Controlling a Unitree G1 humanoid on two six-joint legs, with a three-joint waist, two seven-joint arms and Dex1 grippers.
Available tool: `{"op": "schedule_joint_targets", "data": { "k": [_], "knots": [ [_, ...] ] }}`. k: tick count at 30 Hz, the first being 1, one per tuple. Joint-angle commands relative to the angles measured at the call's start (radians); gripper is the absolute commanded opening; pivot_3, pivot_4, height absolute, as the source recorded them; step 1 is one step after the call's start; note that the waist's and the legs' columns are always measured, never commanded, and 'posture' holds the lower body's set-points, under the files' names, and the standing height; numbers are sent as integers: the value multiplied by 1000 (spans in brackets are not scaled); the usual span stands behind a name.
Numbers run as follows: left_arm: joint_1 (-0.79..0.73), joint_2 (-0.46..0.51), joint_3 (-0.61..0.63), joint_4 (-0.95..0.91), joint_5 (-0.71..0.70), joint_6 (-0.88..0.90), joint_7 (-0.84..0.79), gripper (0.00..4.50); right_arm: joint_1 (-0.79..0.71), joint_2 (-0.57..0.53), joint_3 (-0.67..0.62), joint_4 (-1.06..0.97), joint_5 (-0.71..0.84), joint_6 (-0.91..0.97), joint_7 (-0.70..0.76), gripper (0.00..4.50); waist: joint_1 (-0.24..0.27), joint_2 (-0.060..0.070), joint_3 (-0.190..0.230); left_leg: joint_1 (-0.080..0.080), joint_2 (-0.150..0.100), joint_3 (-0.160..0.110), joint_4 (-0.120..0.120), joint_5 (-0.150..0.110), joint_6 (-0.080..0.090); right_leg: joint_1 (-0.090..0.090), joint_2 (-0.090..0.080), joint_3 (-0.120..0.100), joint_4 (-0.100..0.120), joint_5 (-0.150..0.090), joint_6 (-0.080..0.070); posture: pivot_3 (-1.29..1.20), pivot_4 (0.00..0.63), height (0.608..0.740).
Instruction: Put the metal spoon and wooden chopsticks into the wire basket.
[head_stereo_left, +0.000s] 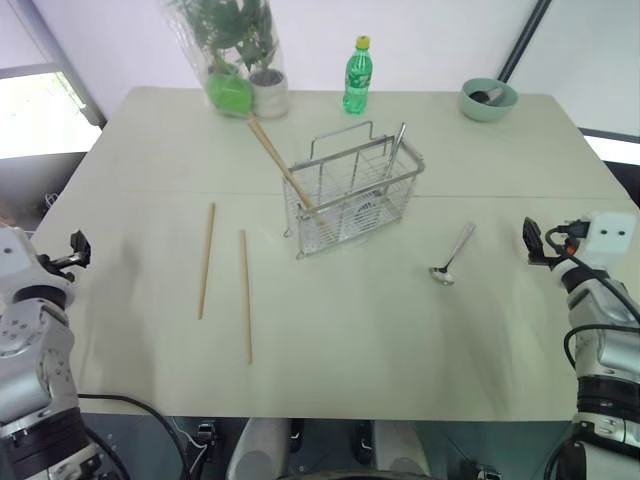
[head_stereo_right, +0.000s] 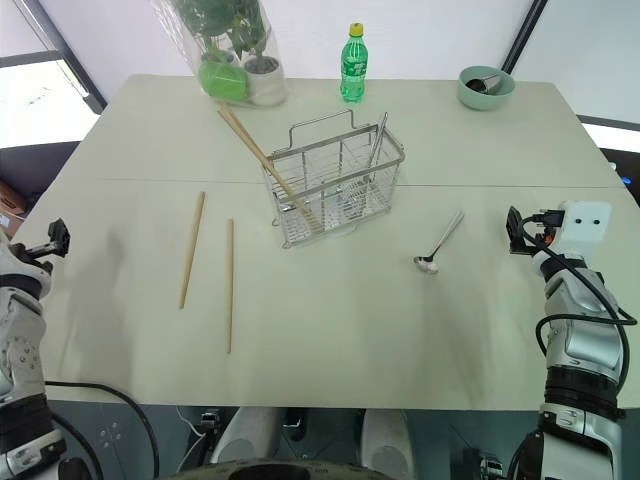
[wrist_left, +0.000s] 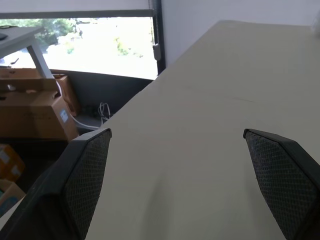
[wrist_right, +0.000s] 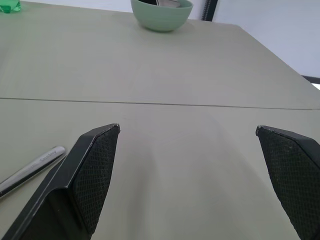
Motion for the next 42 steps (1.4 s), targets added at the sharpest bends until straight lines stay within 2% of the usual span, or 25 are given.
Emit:
{"op": "schedule_joint_targets", "data": {
  "k": [1, 7, 13, 17, 20, 23, 26, 30, 34, 42],
  "knots": [
    [-30, 41, 26, -51, -62, 10, -52, 4449, -58, -78, 6, 32, -29, -43, 49, 4500, 0, 0, 0, 0, 0, 0, 0, 0, 0, 0, 0, 0, 0, 0, 0, 0, 150, 684],
    [-26, 129, -16, -246, -350, 185, -289, 4449, -202, -264, 104, 171, -82, -130, 284, 4500, -2, 0, 0, -1, 0, 0, 1, 0, 0, 0, 0, 0, 0, 0, -1, 0, 150, 684],
    [18, 329, -93, -417, -620, 377, -546, 4449, -443, -410, 308, 389, -193, -375, 641, 4500, -28, 0, 1, -2, 0, 0, 1, 0, 0, 0, 0, -1, -1, 0, -1, 0, 150, 684],
    [9, 427, -157, -471, -712, 426, -658, 4449, -636, -412, 445, 545, -279, -537, 833, 4500, -52, 2, 2, -2, 0, 0, 0, 0, 0, 0, 0, -1, -2, 0, -1, 0, 150, 684],
    [-43, 463, -238, -474, -725, 426, -716, 4449, -759, -390, 573, 657, -373, -709, 997, 4500, -56, 3, 3, -2, 0, 0, 0, 0, 0, -1, 0, -1, -2, 0, -1, 0, 150, 684],
    [-102, 472, -307, -464, -715, 420, -746, 4449, -849, -364, 689, 762, -476, -877, 1101, 4500, -55, 3, 4, -2, 0, 0, -1, 0, 0, -1, 1, -1, -2, 0, -1, 0, 150, 684],
    [-145, 477, -356, -463, -701, 417, -769, 4449, -919, -343, 791, 843, -586, -1017, 1134, 4500, -51, 3, 4, -2, 0, 0, 0, 0, 0, -1, 1, -1, -2, 0, 0, 0, 150, 684],
    [-196, 476, -390, -456, -697, 421, -772, 4449, -1001, -286, 908, 939, -730, -1136, 1089, 4500, -53, 3, 5, -2, -1, 0, 0, 1, -1, -1, 3, -1, 0, 0, 0, 0, 150, 684],
    [-214, 475, -403, -465, -700, 427, -765, 4449, -1036, -241, 958, 993, -797, -1189, 1046, 4500, -53, 3, 5, -2, -1, 0, 0, 4, -6, -2, 3, 0, 1, 0, 0, 0, 150, 684],
    [-192, 471, -387, -509, -717, 432, -727, 4449, -1048, -146, 997, 1038, -834, -1247, 1065, 4500, -51, 3, 5, 0, -1, 0, 0, 6, -9, -1, 3, 0, 3, 0, 0, 0, 150, 684]
  ]
}}
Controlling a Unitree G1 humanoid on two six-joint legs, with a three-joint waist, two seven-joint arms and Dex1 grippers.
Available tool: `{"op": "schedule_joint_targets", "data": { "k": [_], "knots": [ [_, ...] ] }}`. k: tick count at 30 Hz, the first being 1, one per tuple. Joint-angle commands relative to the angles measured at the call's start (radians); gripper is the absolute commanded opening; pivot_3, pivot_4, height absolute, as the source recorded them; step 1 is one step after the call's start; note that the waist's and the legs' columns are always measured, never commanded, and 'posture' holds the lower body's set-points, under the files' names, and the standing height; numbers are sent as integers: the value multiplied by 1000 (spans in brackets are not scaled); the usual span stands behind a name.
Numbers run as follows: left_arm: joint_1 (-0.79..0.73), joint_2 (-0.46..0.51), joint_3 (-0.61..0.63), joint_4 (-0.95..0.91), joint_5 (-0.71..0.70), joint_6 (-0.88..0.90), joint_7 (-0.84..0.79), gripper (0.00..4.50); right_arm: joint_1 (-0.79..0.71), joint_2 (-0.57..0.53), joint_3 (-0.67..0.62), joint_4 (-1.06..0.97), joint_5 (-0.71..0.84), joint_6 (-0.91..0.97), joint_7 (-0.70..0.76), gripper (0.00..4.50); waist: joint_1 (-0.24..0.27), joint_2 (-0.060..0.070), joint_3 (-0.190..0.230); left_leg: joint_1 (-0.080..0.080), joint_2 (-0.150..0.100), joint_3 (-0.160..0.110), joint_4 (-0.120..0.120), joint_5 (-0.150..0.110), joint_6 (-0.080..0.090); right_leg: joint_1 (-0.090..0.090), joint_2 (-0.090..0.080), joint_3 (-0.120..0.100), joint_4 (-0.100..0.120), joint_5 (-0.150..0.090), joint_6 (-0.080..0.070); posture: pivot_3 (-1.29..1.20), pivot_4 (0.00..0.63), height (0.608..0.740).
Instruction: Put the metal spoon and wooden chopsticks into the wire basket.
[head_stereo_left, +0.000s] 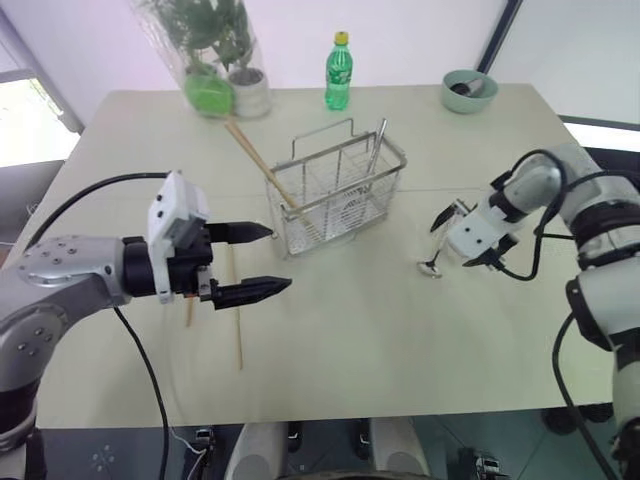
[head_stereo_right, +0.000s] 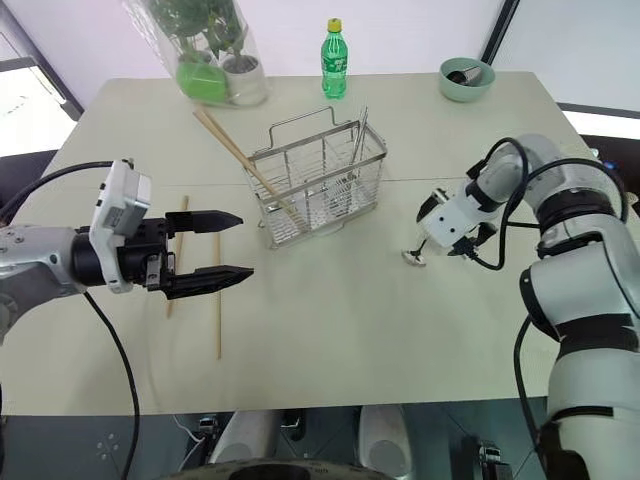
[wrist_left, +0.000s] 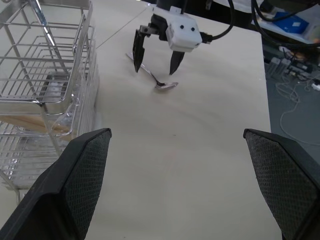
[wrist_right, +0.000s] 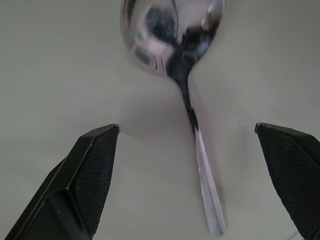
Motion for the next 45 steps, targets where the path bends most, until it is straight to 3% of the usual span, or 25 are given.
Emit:
{"op": "schedule_joint_targets", "data": {
  "k": [1, 3, 7, 10, 14, 22, 30, 34, 45],
  "knots": [
    [6, 7, 34, -32, -22, -5, 22, 4449, -40, 18, 9, 9, -5, -35, 25, 4500, -1, 0, 0, 0, 0, 0, 0, 0, 0, 0, 0, 0, 0, 0, 0, 0, 150, 684],
    [7, 3, 41, -35, -32, -5, 38, 4449, -35, 35, 8, 13, 6, -49, 62, 4500, -1, 0, 0, 2, 0, 0, 0, 0, 0, 1, 0, 0, 0, 0, 0, 0, 150, 684],
    [6, -1, 48, -37, -45, -10, 65, 4500, -23, 53, -9, 18, 39, -68, 141, 3316, -2, 0, 0, 6, 0, 0, -1, 0, 0, 5, 0, 0, 0, 0, 0, 0, 150, 684],
    [3, -3, 55, -38, -54, -13, 84, 4500, -19, 62, -25, 20, 67, -65, 176, 1568, -2, 0, 0, 7, 0, 0, -2, 0, 0, 6, 0, 0, 0, 0, 0, 0, 150, 684],
    [-3, -5, 58, -34, -65, -15, 96, 4500, -17, 61, -31, 19, 81, -60, 188, 76, -1, 0, 0, 8, 0, 0, -4, 0, 0, 6, 0, 0, 0, 0, 0, 0, 150, 684],
    [-25, -7, 44, -10, -53, -30, 92, 4500, 7, 54, -58, 8, 132, -60, 227, 76, 0, 0, 0, 10, 0, 0, -5, 1, -1, 7, 0, 0, 0, 0, 0, 0, 150, 684],
    [-72, -9, 25, 34, -36, -41, 69, 4500, -34, 33, -31, 1, 76, -37, 143, 76, 0, 0, 0, 10, 0, 0, -6, 1, -2, 7, 0, 0, 0, 0, 0, 0, 150, 684],
    [-85, -20, 21, 41, -28, -45, 72, 4500, -58, 19, 16, -11, -24, -75, 5, 1284, -1, 0, 0, 10, 0, 0, -7, 1, -2, 6, 0, 0, 0, 0, 0, 0, 150, 684],
    [-57, -16, 44, -6, -68, -21, 97, 4500, -81, 43, 135, 23, -218, -86, -266, 1284, -3, -1, 0, 11, 0, 0, -9, 3, -4, 6, 0, 1, 1, 0, 0, 0, 150, 684]
  ]
}}
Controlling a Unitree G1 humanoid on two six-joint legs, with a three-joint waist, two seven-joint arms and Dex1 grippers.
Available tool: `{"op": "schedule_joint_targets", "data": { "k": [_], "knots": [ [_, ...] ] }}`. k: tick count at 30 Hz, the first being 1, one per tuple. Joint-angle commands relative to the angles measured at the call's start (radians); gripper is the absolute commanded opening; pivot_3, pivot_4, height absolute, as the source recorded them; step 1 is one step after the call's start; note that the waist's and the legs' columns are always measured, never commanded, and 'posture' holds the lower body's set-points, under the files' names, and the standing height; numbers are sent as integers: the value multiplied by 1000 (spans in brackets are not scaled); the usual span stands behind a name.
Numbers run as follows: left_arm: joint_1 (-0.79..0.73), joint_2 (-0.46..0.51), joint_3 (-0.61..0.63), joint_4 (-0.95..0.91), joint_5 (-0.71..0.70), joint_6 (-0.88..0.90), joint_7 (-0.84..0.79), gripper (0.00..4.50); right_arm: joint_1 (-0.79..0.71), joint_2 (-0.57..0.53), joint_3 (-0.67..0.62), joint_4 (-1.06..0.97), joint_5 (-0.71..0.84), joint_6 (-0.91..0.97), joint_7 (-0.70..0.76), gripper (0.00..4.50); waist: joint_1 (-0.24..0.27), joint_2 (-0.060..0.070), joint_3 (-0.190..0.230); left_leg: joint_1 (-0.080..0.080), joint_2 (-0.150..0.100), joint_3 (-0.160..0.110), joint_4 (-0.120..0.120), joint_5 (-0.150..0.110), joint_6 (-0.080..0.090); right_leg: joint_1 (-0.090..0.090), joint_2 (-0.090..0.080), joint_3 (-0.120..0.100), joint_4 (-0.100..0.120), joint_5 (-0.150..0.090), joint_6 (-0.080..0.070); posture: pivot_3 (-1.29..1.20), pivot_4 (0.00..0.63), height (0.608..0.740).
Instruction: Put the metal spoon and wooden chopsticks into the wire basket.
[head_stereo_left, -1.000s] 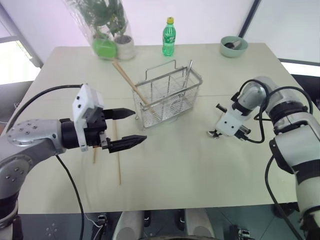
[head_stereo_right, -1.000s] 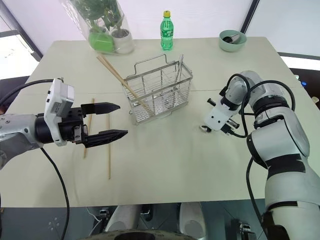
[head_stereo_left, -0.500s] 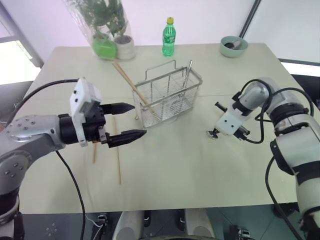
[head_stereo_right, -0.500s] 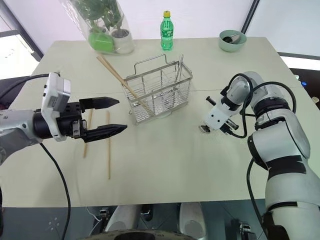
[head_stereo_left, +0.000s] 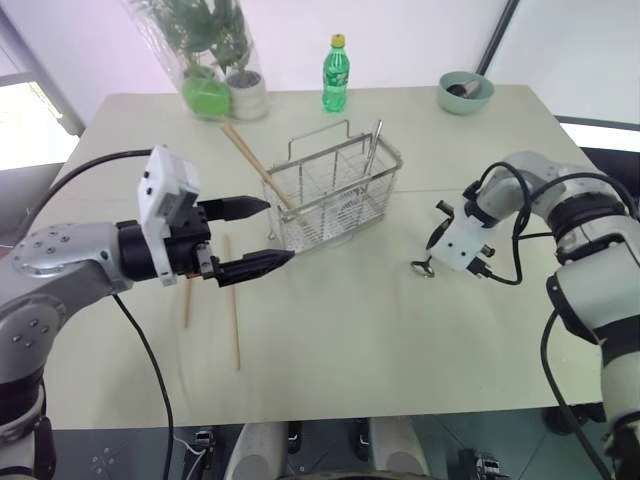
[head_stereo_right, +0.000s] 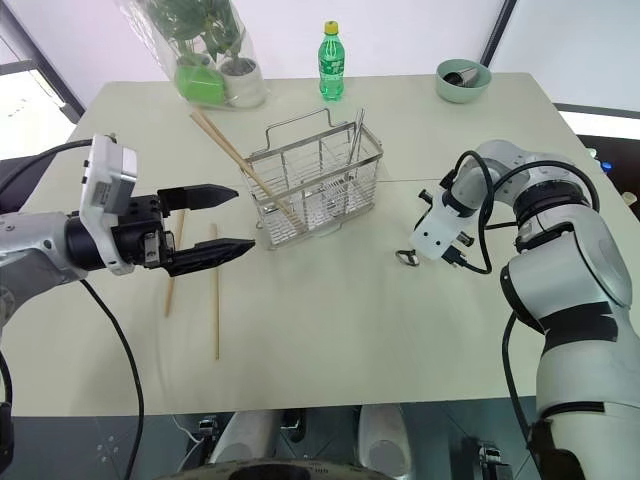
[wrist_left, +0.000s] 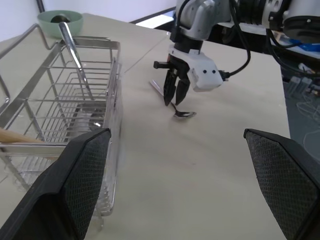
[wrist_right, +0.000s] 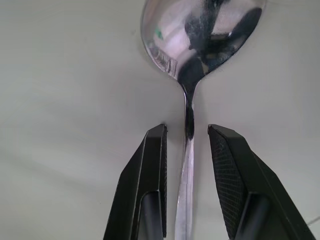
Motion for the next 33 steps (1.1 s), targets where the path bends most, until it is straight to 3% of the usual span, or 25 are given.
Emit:
{"op": "schedule_joint_targets", "data": {
  "k": [1, 3, 6, 7, 15, 18, 21, 23, 25, 29, 33],
  "knots": [
    [6, 12, 28, -31, -28, 1, 9, 4500, -21, 15, 22, 11, -32, 8, -52, 1284, -1, 0, 0, 1, 0, 0, 0, 0, 0, 1, 0, 0, 0, 0, 0, 0, 150, 684],
    [8, 15, 30, -34, -32, 2, 13, 4500, -15, 27, 22, 19, -33, 12, -57, 1284, -2, -2, -1, 2, 0, 0, 0, 0, 0, 2, 0, 0, 0, 0, 0, 0, 150, 684],
    [11, 18, 34, -36, -37, 3, 24, 4500, -2, 44, 8, 31, -12, 5, -15, 526, -5, -4, -2, 5, 0, 0, -1, 0, 1, 4, 0, 0, 0, 0, 0, 0, 150, 684],
    [11, 19, 35, -36, -38, 3, 26, 4500, 0, 47, 3, 33, -4, 2, 1, 52, -6, -4, -2, 6, 0, 0, -1, -1, 1, 5, 1, 0, 0, 0, 0, 0, 150, 684],
    [6, 29, 37, -24, -36, -6, 28, 4500, 25, 47, -53, 33, 83, -9, 73, 52, -4, -4, -2, 12, 0, 0, -4, -1, 2, 9, 0, 0, 0, 0, -1, 0, 150, 684],
    [-9, 28, 38, -12, -30, -14, 27, 4500, 61, 71, -175, 19, 317, -24, 335, 52, -4, -4, -1, 13, 0, 0, -4, -2, 3, 10, 1, 0, 0, 0, -1, 0, 150, 684],
    [-34, 27, 44, 14, -19, -26, 25, 4500, 170, 39, -144, -270, 763, 274, 498, 52, -3, -5, 0, 14, 1, 0, -4, -1, 5, 11, 0, 0, 0, 0, 0, 0, 150, 684],
    [-55, 26, 44, 40, -6, -33, 20, 4500, 256, -62, -109, -640, 1067, 644, 502, 52, 4, -3, 1, 13, 0, -1, -4, -2, 6, 11, -1, 1, 0, 0, 0, 0, 150, 684],
    [-70, 30, 41, 63, 10, -40, 3, 4500, 302, -128, -161, -896, 1258, 961, 502, 52, 8, -1, 2, 11, 0, -2, -3, -2, 6, 9, -3, 1, 1, 0, -1, 0, 150, 684],
    [-95, 35, 25, 101, 45, -55, -38, 4500, 288, -147, -334, -1086, 1452, 1430, 436, 52, 4, -2, 2, 11, 0, -3, -4, -4, 5, 8, -4, 1, 0, -1, -2, 0, 150, 684],
    [-131, 24, -2, 135, 82, -68, -73, 4500, 184, -65, -507, -1027, 1536, 1693, 223, 52, 5, -2, 2, 10, 0, -3, -5, -4, 5, 7, -4, 0, -2, -2, -3, 0, 150, 684]
  ]
}}
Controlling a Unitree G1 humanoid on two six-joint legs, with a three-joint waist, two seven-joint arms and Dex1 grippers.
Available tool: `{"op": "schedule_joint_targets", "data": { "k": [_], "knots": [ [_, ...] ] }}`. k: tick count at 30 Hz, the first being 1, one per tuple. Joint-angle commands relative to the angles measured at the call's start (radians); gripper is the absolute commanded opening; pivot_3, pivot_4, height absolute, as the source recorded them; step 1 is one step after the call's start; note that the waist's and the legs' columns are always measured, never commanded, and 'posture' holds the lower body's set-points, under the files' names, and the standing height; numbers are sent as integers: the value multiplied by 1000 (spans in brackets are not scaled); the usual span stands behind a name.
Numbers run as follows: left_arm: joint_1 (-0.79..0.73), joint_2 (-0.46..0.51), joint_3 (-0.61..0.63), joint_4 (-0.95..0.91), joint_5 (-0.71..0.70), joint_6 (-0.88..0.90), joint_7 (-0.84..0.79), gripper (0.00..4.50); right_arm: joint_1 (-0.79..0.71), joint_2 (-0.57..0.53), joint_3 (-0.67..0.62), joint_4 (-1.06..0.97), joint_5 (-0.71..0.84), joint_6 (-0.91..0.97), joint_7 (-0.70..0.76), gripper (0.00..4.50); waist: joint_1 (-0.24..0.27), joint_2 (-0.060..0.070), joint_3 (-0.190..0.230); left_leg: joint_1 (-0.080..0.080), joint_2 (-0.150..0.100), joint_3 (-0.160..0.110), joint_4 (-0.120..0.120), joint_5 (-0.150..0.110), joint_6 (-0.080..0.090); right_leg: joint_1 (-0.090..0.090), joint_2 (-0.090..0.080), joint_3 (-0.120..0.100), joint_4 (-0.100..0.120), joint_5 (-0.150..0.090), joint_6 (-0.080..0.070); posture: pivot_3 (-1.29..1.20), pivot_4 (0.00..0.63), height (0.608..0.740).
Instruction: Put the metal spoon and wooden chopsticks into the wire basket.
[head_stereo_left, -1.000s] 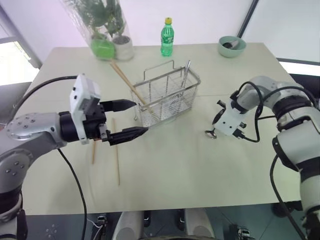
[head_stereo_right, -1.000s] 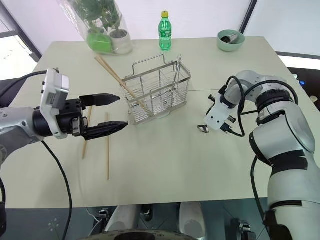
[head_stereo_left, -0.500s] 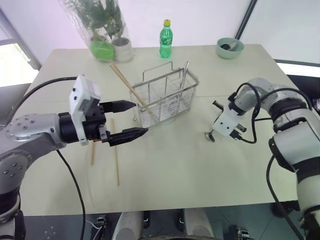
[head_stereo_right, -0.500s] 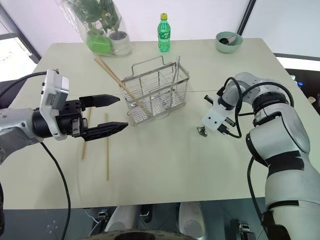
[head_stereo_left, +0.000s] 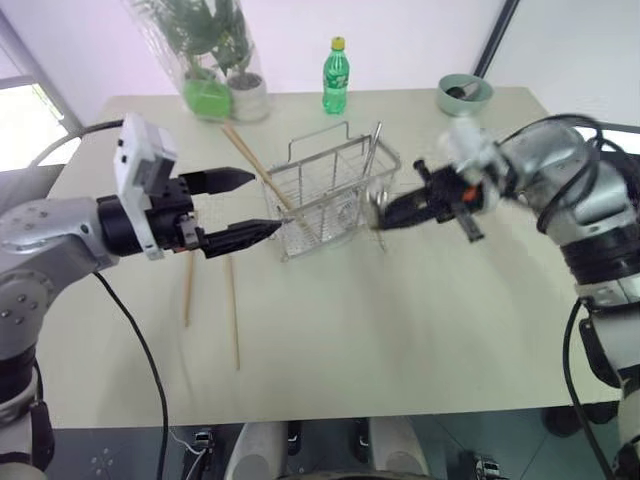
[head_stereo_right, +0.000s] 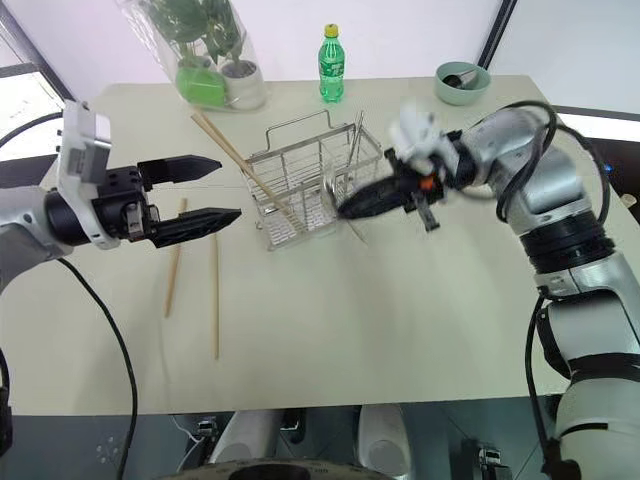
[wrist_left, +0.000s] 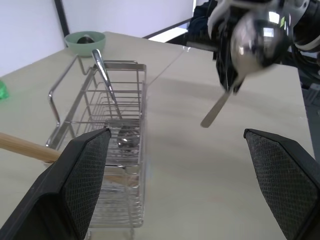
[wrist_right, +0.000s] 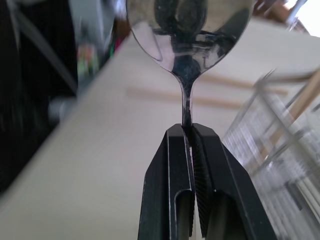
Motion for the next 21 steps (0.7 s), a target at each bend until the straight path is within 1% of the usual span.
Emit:
{"op": "schedule_joint_targets", "data": {
  "k": [1, 3, 5, 8, 10, 15, 18, 21],
  "knots": [
    [-42, 0, -14, 16, 32, -32, -36, 4500, -118, 78, -171, 66, 63, 175, -209, 52, -2, 0, 0, 0, 0, 0, 0, 0, 0, 0, 0, 0, -1, 0, 0, 0, 150, 684],
    [-61, -7, -27, 28, 43, -36, -49, 4500, -157, 129, -221, 135, 21, 174, -298, 52, 0, 0, 0, -3, 0, 0, 0, 0, 0, -1, 0, 0, -1, 0, 0, 0, 150, 684],
    [-75, -14, -36, 37, 53, -38, -57, 4500, -173, 165, -250, 186, -24, 153, -346, 52, 3, 0, 0, -4, 0, 0, -1, 0, 0, -5, 0, -1, -3, 0, 0, 0, 150, 684],
    [-86, -22, -38, 47, 67, -41, -66, 4500, -199, 211, -281, 297, -99, 95, -408, 52, 4, -1, 0, -13, -1, 0, 1, 0, 1, -9, 0, -1, -3, 2, 1, 0, 150, 684],
    [-89, -26, -35, 48, 73, -41, -69, 4500, -205, 228, -286, 353, -147, 49, -417, 52, 2, -1, 0, -15, -2, 1, 2, 1, 2, -10, 0, -1, -3, 5, 3, 0, 150, 684],
    [-99, -32, -14, 47, 78, -36, -55, 4500, -180, 247, -269, 431, -255, -62, -379, 52, -1, -1, 0, -15, -2, 1, 2, 2, 3, -10, 1, -1, -2, 5, 4, 0, 150, 684],
    [-104, -36, 5, 48, 71, -30, -38, 4500, -177, 257, -277, 479, -291, -75, -377, 52, -2, -1, 0, -15, -1, 1, 2, 2, 3, -10, 2, -1, -1, 5, 4, 0, 150, 684],
    [-102, -38, 15, 47, 68, -28, -27, 4500, -171, 265, -289, 479, -303, -62, -374, 977, -2, -1, 0, -14, -1, 1, 2, 2, 3, -10, 3, -1, 0, 5, 4, 0, 150, 684]
  ]
}}
